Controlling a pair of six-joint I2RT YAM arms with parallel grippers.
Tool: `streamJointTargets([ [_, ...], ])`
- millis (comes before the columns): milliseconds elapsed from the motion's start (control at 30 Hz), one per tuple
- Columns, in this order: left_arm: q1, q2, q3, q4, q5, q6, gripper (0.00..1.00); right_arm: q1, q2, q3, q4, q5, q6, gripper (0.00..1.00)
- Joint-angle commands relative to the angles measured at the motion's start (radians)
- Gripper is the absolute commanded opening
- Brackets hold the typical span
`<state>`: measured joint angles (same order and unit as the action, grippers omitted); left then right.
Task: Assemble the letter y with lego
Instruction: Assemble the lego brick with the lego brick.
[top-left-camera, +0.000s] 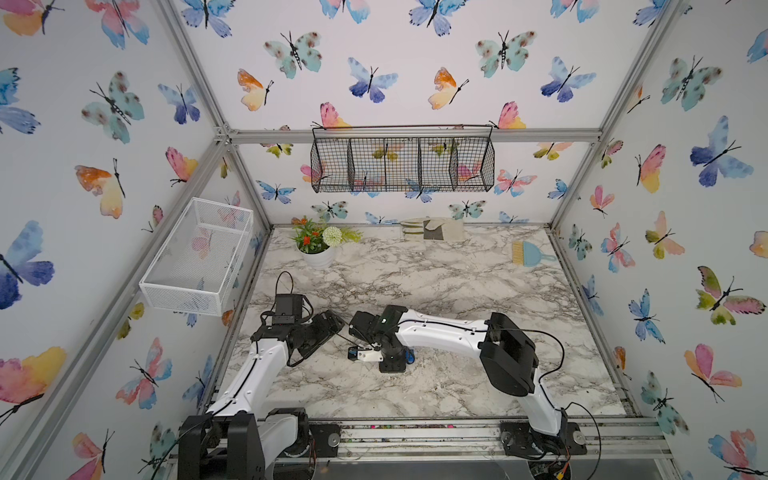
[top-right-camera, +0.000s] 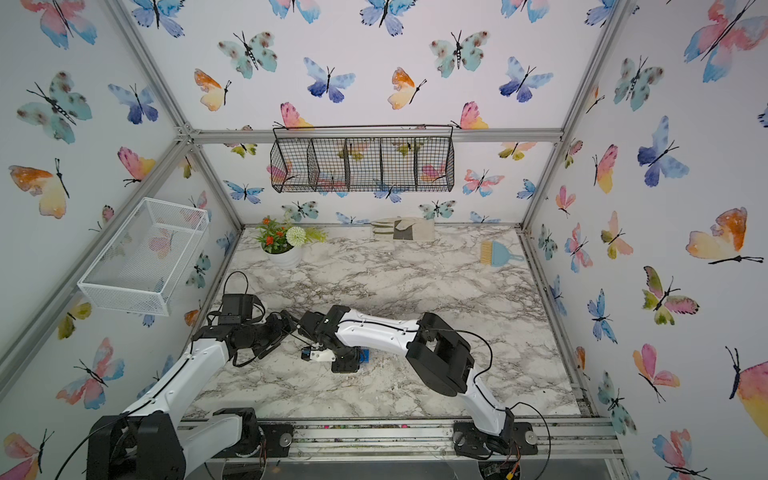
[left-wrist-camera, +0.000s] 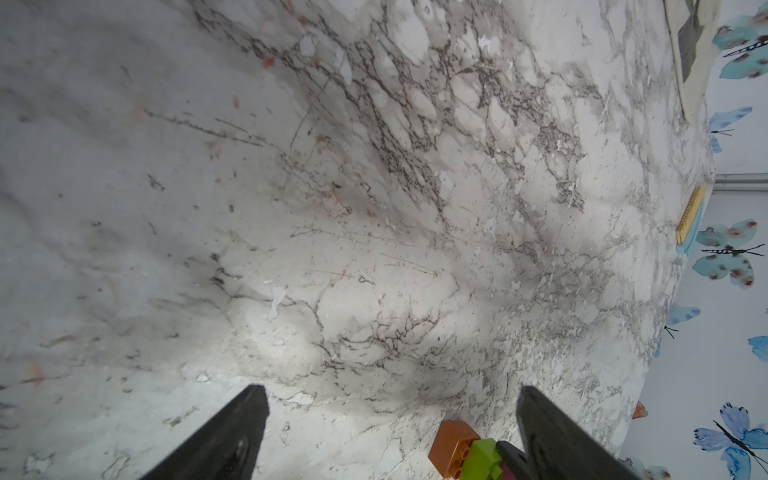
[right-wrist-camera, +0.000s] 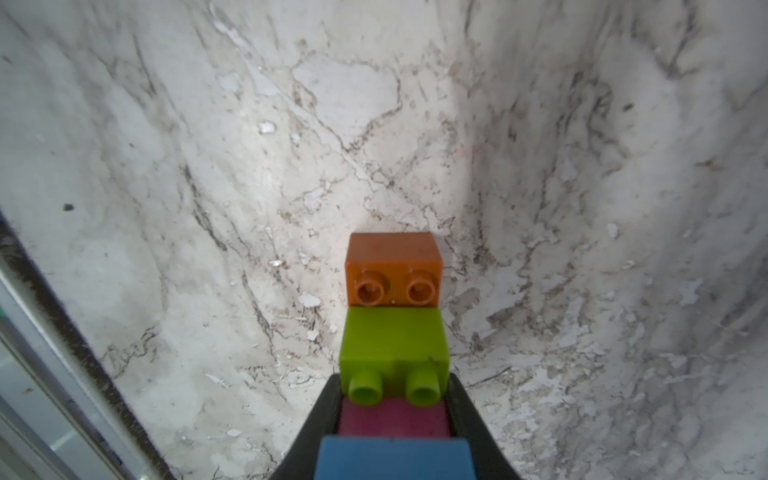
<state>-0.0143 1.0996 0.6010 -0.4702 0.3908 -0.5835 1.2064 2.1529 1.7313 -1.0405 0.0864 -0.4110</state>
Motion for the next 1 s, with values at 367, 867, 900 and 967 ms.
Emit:
streamJointTargets([
  [367,0.006,-0.001,0.026,-0.008,0.023,0.017,0.95,0.011,0.058,0.025,-0.056,-0.008,0.024,0.21],
  [867,0.005,0.004,0.029,-0.007,0.025,0.016,0.95,-0.040,-0.129,-0.045,0.068,-0.107,0.073,0.23],
  [900,0.005,0.005,0.031,-0.005,0.026,0.016,0.95,-0.064,-0.161,-0.078,0.105,-0.150,0.081,0.24],
  [967,0.004,0.008,0.028,-0.001,0.029,0.014,0.95,-0.118,-0.235,-0.160,0.198,-0.284,0.090,0.25],
])
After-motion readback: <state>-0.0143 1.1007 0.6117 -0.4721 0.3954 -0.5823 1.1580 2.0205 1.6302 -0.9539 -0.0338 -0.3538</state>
